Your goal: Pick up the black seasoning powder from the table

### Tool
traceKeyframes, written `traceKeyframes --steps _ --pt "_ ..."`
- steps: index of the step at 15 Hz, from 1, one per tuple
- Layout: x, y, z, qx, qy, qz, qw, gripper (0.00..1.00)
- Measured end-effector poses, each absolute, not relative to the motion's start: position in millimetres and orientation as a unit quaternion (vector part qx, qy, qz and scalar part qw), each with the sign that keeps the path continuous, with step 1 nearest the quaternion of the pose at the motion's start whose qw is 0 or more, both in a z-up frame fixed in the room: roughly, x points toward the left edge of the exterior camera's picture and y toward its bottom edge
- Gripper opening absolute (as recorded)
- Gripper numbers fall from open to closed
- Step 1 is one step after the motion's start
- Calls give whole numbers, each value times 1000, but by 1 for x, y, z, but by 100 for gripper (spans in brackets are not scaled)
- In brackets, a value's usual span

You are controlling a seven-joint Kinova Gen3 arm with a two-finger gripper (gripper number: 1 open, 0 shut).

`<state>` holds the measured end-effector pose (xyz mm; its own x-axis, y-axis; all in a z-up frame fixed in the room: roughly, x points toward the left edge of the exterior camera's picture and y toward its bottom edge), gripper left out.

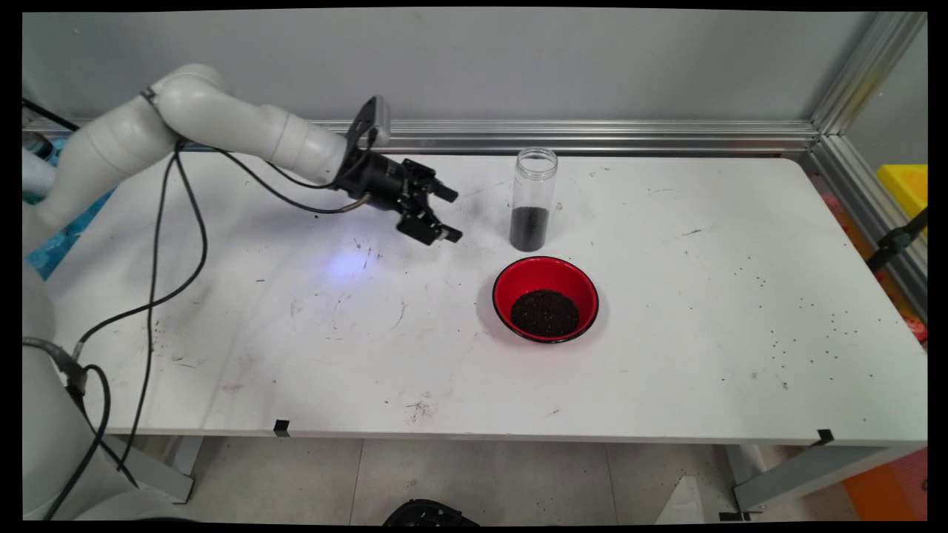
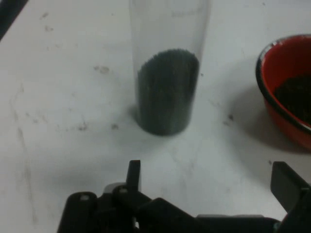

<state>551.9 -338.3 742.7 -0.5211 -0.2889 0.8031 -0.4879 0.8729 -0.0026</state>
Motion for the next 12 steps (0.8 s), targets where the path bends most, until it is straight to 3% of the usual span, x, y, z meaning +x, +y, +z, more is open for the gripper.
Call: traceKeyframes --steps 12 --pt "499 -380 703 223 -851 124 459 100"
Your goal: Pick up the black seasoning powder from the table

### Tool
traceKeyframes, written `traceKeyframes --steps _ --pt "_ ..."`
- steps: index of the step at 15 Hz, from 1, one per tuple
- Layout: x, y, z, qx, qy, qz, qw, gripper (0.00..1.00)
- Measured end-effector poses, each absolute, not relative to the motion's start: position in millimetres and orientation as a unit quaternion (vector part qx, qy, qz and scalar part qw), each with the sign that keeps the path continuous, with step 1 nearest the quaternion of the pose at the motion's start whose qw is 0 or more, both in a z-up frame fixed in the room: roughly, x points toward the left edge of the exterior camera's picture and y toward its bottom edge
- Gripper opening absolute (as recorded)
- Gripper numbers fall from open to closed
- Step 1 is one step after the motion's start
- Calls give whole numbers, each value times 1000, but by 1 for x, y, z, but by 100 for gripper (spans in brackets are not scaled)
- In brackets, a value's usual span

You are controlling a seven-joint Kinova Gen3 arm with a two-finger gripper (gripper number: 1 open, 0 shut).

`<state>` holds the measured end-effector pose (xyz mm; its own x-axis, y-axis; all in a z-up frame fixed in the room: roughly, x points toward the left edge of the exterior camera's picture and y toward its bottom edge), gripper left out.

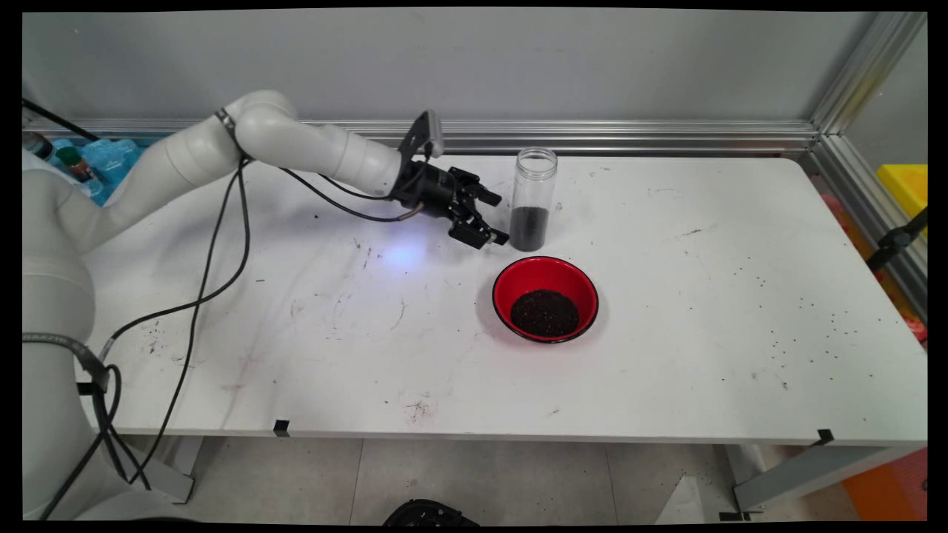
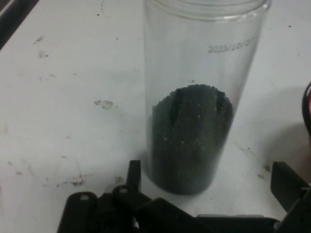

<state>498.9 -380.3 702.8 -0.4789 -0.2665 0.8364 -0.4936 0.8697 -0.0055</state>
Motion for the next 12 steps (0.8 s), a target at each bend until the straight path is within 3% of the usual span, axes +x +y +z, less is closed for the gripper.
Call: traceKeyframes --steps 12 --pt "472 -399 670 230 -846 136 462 100"
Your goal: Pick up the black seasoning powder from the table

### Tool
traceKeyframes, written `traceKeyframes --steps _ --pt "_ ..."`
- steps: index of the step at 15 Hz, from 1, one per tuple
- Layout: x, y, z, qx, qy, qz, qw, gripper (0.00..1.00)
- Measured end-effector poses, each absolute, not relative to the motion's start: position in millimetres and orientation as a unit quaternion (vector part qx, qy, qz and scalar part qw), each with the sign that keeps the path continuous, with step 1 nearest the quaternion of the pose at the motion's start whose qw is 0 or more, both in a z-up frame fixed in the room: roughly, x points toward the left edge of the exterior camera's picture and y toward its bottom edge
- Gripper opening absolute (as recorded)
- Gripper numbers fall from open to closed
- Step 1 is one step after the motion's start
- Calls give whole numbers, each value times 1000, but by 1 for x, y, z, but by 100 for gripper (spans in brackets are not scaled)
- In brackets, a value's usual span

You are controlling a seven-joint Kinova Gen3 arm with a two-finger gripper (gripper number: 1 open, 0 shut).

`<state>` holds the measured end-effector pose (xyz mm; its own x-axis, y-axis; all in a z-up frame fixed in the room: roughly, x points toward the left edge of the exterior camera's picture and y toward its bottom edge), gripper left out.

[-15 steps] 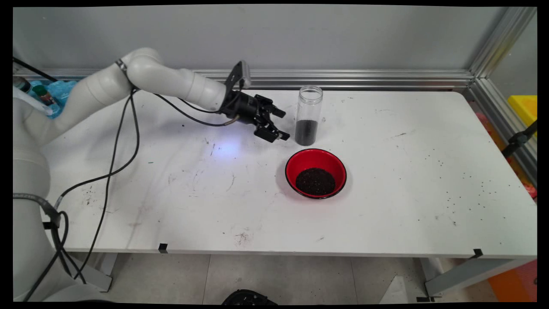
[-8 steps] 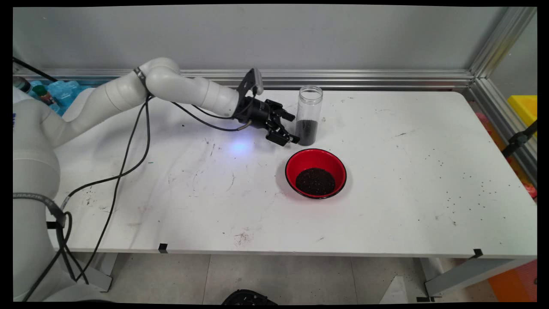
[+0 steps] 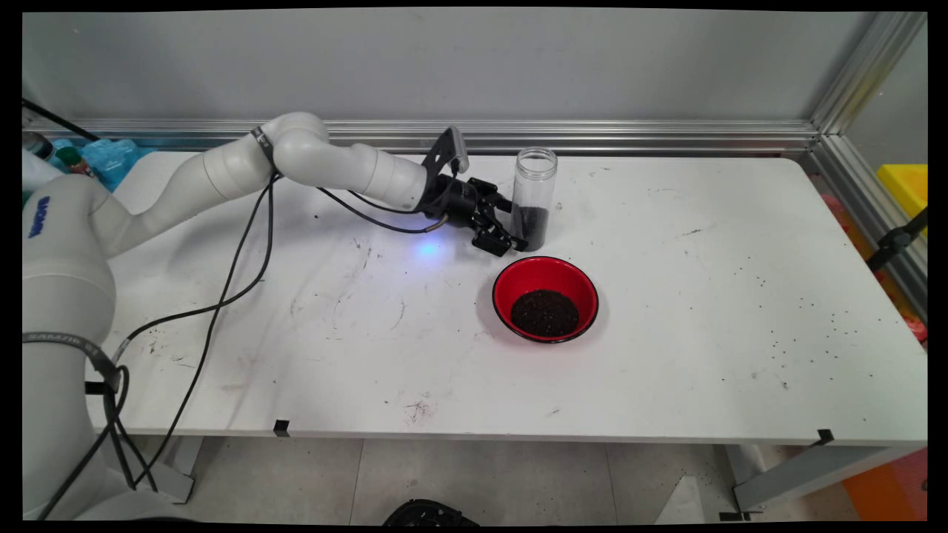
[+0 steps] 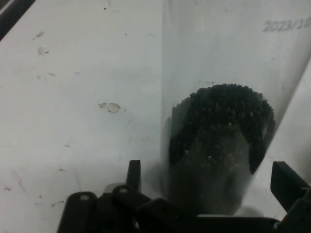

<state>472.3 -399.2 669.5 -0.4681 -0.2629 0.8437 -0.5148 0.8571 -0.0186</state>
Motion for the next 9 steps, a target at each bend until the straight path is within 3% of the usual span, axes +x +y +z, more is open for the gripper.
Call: traceKeyframes --steps 9 --pt "463 -407 657 233 -844 143 461 100"
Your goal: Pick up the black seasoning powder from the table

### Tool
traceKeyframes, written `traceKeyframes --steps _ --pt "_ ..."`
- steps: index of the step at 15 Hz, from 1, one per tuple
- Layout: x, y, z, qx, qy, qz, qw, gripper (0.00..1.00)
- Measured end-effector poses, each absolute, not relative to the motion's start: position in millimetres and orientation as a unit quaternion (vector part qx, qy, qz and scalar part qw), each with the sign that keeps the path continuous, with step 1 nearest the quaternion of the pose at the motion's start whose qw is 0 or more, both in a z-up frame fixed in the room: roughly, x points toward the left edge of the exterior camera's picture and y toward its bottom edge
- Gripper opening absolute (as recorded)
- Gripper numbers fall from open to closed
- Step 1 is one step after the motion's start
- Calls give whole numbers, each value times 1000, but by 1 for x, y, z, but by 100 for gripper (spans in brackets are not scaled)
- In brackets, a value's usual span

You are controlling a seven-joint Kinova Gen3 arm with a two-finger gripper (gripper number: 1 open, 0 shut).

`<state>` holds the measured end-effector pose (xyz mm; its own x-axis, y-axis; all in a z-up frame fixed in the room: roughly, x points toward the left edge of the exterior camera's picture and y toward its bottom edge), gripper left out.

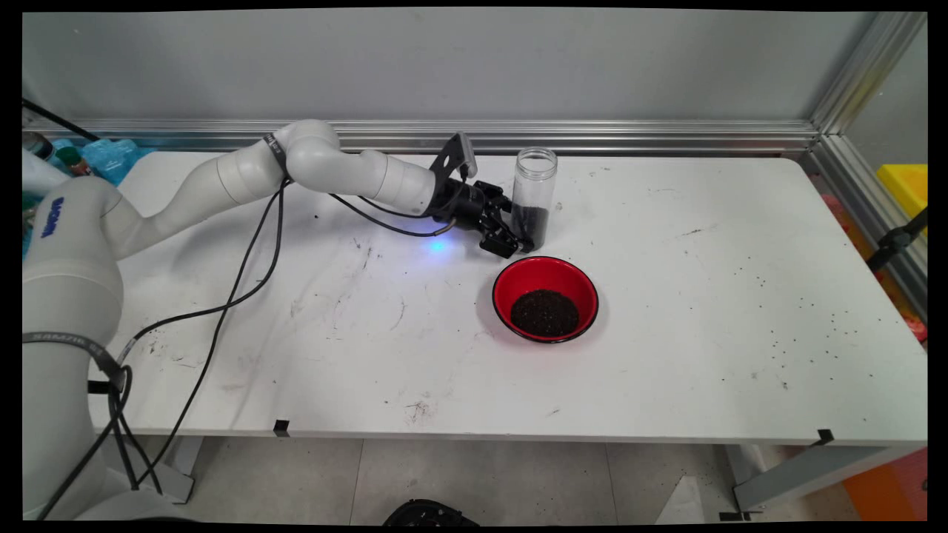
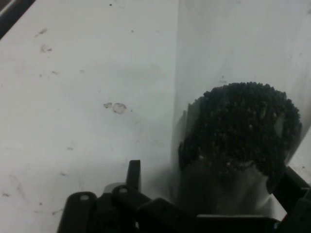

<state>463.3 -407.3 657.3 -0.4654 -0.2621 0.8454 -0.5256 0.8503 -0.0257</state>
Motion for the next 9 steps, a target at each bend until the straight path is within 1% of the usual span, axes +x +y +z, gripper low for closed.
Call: traceKeyframes --steps 9 --pt "454 -410 650 231 -844 139 463 100"
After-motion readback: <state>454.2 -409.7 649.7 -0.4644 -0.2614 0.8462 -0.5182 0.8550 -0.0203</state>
